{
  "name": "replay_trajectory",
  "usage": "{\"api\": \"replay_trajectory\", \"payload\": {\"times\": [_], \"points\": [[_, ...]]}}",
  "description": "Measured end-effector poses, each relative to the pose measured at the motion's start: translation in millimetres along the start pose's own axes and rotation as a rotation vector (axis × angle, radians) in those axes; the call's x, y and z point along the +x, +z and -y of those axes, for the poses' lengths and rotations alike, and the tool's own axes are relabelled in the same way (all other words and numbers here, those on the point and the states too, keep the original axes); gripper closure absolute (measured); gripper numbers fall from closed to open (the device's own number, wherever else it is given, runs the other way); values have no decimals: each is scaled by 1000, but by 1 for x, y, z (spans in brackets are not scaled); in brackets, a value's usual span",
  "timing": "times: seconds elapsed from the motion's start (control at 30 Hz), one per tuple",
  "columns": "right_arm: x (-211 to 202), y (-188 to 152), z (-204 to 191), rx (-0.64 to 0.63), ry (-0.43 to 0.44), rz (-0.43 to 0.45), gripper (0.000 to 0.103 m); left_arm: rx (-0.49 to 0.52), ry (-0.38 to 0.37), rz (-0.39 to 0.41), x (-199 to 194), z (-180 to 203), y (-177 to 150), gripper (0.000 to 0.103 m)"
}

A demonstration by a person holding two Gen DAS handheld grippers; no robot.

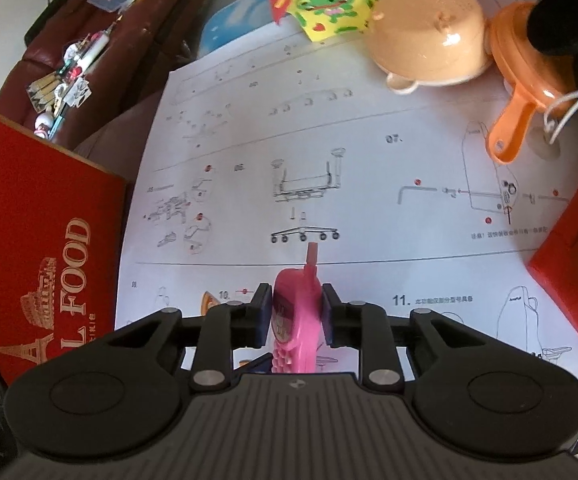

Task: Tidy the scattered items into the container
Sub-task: 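Close the right tool on the pink toy phone while the left tool pinches it, then lift the pink toy phone with both tools and carry it over the red FOOD box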

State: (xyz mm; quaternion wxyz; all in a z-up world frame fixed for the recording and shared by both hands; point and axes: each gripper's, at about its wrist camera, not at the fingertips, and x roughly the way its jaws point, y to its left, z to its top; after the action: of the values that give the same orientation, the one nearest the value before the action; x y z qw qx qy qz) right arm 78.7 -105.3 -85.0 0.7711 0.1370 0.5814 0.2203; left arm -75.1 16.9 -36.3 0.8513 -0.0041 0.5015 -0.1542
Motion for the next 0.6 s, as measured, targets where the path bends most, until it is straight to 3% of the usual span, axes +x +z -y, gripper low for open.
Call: {"api": "replay_trajectory", "payload": {"times": [0.07,0.1,0.23,0.37,0.6], "points": [[0,0,-3,0,0,-5,85,14,15,-7,2,4,-1,59],[0,0,-4,6,5,-11,85,21,21,-9,3,6,-2,72],[1,-4,-2,4,-14,-17,82,-8,-3,-25,3,0,-4,78],[3,-10,3,-1,-23,-25,75,-9,5,-35,5,2,-4,80],[8,-20,3,-25,-21,-29,77,-11,14,-25,4,0,-7,78]]}}
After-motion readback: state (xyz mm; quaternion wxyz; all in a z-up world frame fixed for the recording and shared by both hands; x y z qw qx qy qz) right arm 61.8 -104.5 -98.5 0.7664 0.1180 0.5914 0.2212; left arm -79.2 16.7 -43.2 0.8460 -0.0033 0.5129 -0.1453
